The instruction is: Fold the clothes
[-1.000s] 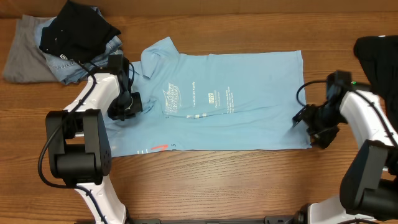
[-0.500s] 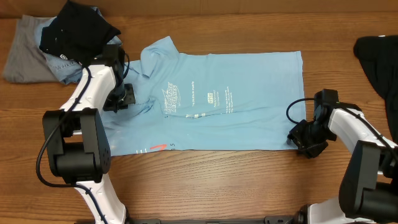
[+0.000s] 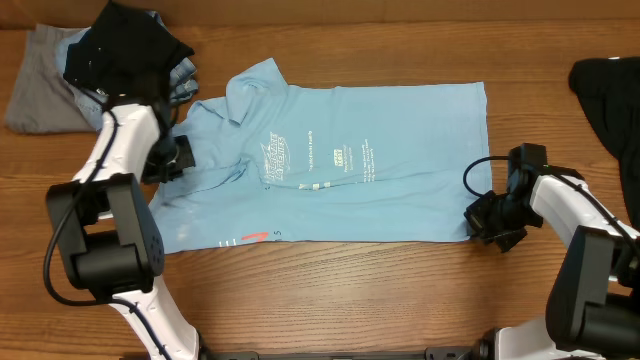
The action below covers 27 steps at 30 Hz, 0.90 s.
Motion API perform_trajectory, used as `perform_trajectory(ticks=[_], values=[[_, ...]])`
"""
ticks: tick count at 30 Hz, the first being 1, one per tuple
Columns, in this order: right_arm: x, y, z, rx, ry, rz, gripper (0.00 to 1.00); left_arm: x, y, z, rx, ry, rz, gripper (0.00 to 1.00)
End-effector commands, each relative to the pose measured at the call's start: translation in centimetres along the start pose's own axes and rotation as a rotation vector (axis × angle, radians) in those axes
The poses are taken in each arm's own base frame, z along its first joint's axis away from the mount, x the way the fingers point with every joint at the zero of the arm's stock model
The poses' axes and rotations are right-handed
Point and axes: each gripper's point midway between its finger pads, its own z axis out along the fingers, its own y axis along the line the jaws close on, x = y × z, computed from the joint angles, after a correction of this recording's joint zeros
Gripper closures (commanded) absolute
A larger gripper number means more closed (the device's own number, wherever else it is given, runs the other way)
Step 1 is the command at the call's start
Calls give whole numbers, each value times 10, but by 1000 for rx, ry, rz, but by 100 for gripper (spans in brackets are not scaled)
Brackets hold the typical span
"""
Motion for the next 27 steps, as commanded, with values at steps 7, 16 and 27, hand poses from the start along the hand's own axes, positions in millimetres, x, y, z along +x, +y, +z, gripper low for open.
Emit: perform_trajectory(ticks=[7,16,27], values=[[-30,-41,-3,45,-32,148,96,19,-45,-37,197,63,93,96],[-50,-55,-19,46,-62,226,96,66,-105,-47,191,131,336,96],[-54,-51,-25,36,-71,224,96,103,-170,-27,252,108,520,96]])
